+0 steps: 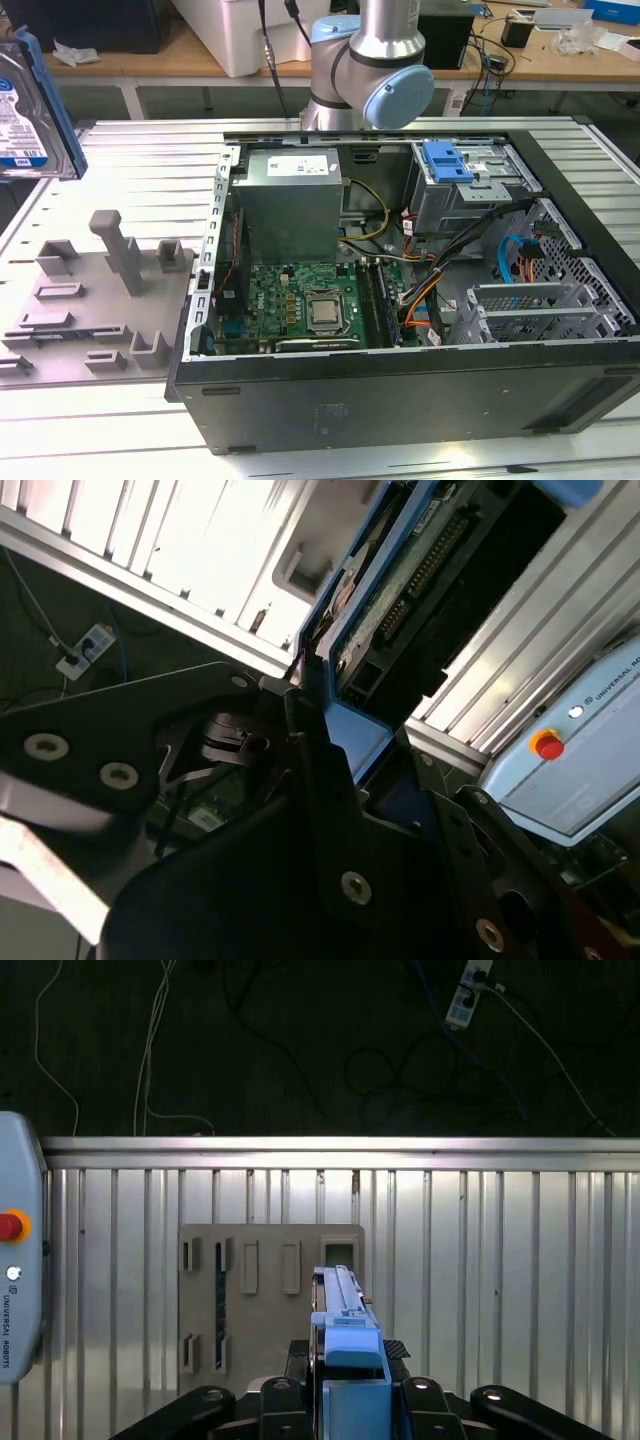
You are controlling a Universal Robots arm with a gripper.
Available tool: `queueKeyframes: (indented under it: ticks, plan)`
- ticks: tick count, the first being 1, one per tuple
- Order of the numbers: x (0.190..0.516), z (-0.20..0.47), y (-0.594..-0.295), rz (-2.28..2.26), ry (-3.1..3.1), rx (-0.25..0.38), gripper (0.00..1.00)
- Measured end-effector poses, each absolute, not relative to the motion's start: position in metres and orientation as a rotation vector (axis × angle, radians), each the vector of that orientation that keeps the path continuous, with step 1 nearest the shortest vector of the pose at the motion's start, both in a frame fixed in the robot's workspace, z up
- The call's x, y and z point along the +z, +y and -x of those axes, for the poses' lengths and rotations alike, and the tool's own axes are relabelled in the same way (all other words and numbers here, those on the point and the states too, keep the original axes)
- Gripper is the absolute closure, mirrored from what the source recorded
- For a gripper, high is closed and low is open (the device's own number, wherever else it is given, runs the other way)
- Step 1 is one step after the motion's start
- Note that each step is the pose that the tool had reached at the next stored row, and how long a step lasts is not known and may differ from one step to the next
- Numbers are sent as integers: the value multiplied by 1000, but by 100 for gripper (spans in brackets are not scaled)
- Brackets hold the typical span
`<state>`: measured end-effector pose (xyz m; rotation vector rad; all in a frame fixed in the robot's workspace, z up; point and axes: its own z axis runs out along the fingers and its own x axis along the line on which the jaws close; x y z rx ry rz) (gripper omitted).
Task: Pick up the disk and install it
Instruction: 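Pick up the disk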
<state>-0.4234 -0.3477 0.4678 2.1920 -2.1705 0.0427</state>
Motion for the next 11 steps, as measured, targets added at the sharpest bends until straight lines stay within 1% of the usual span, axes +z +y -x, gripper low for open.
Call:
queueKeyframes:
  ticks: [5,11]
  plan:
    - [479,423,-348,-2192,-2170,43,63]
    - [484,414,-348,-2192,-2170,43,63]
